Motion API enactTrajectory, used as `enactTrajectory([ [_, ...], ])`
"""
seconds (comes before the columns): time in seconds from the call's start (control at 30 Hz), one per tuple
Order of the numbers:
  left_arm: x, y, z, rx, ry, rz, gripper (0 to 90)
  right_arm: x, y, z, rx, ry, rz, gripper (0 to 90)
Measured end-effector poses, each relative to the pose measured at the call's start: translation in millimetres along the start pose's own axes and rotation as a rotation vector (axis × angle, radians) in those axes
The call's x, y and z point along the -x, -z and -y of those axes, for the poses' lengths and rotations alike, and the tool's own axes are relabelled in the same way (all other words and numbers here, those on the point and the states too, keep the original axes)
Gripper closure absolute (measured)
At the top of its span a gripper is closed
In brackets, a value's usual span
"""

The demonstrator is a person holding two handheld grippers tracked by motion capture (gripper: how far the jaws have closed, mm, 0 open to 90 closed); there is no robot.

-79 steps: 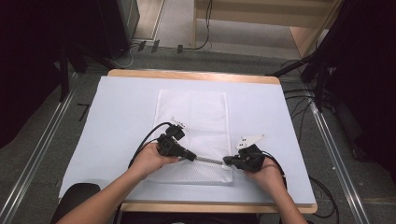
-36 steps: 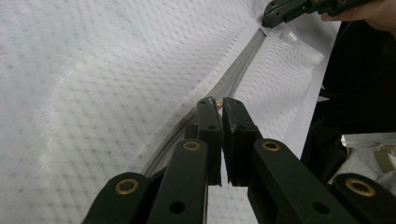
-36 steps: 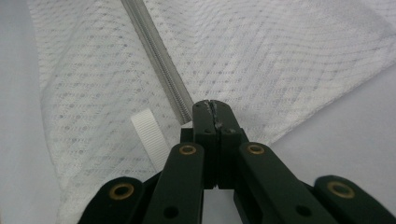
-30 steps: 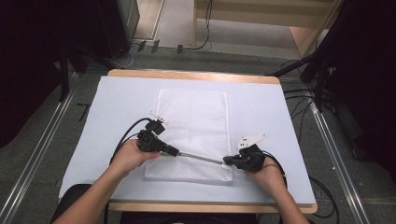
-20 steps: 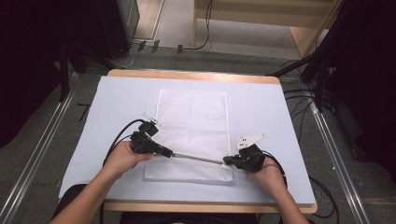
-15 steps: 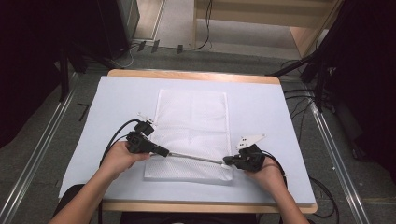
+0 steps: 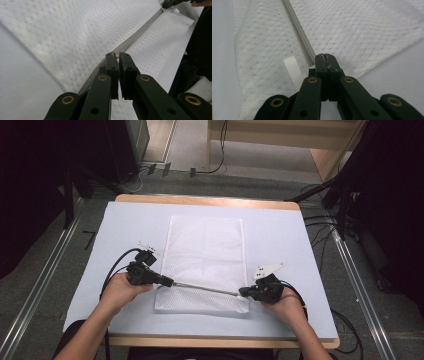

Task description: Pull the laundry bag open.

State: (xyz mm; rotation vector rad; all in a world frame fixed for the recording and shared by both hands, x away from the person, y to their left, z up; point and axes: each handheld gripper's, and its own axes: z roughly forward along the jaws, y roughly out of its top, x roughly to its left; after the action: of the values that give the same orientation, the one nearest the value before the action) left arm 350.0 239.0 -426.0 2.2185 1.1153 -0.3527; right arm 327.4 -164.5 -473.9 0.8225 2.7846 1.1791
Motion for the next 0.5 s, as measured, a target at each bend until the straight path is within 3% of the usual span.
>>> enactTrajectory([
  [0.2, -3.9, 4.5, 5.4, 0.007, 0.024, 0.002, 87.9, 0.7, 0.0, -0.9, -0.009, -0.005, -0.009, 90.0],
  [0.33, -6.5, 6.5, 9.7, 0.003, 0.034, -0.037, 88.0, 0.6, -0.2, -0.4, -0.003, -0.004, -0.007, 90.0],
  [0.5, -12.0, 11.9, 16.2, -0.002, 0.056, -0.046, 87.9, 1.1, -0.2, -0.5, -0.004, -0.007, -0.011, 90.0],
])
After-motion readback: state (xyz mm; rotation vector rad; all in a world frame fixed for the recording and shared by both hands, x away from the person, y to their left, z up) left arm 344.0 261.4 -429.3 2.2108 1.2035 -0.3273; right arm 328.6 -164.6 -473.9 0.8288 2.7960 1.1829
